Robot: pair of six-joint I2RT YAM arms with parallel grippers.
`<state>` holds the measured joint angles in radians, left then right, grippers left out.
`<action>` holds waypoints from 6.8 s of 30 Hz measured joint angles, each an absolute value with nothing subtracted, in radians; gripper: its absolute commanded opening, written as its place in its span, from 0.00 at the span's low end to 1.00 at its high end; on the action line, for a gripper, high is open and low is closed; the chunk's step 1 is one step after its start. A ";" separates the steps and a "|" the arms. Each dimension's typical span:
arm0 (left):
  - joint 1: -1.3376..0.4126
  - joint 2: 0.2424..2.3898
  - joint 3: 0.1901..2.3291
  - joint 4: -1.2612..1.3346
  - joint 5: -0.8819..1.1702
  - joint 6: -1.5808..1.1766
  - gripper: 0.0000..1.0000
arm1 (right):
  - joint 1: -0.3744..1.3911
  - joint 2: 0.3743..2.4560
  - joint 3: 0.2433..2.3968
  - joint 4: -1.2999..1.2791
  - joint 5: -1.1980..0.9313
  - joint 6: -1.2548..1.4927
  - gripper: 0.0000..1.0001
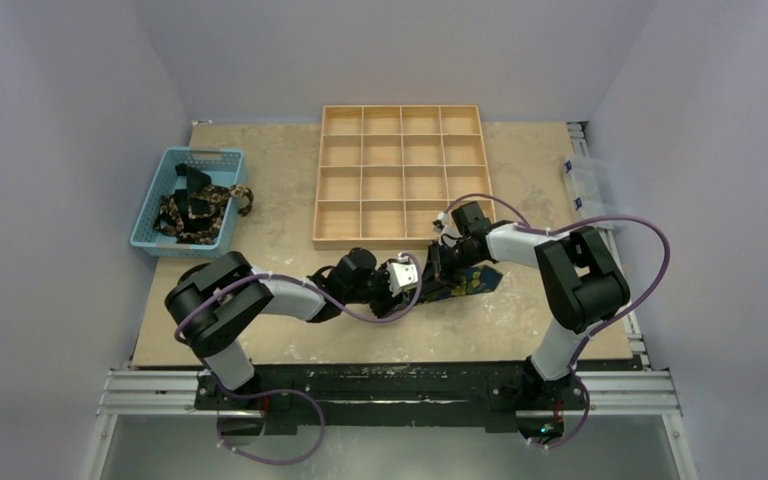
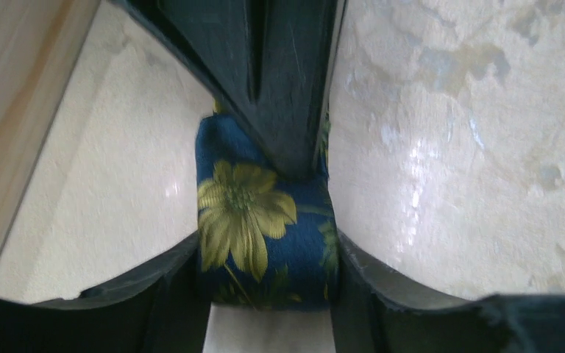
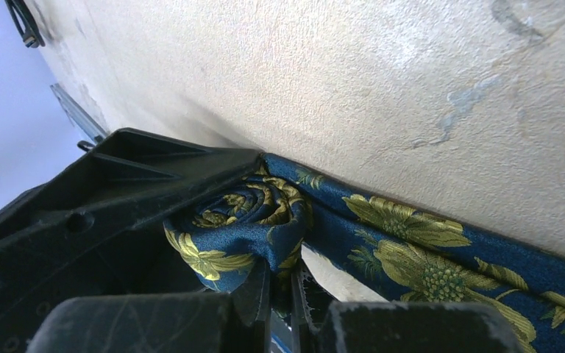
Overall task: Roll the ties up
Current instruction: Roll the tie at the center of the board.
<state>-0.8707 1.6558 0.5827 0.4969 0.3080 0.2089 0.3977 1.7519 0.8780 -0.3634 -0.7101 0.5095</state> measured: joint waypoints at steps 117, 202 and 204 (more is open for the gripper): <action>-0.855 1.673 0.732 0.226 0.375 0.297 0.37 | 0.476 1.643 0.831 -0.220 -0.666 0.538 0.00; -0.802 1.653 0.710 0.186 0.384 0.268 0.60 | 0.458 1.648 0.842 -0.211 -0.684 0.564 0.00; -0.792 1.649 0.685 0.233 0.413 0.244 0.61 | 0.458 1.647 0.839 -0.223 -0.669 0.553 0.00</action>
<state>-0.7918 1.6489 0.6853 0.2329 0.4133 0.2440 0.4580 1.6470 0.8394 -0.2234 -0.6689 0.5533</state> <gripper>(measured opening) 0.594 0.030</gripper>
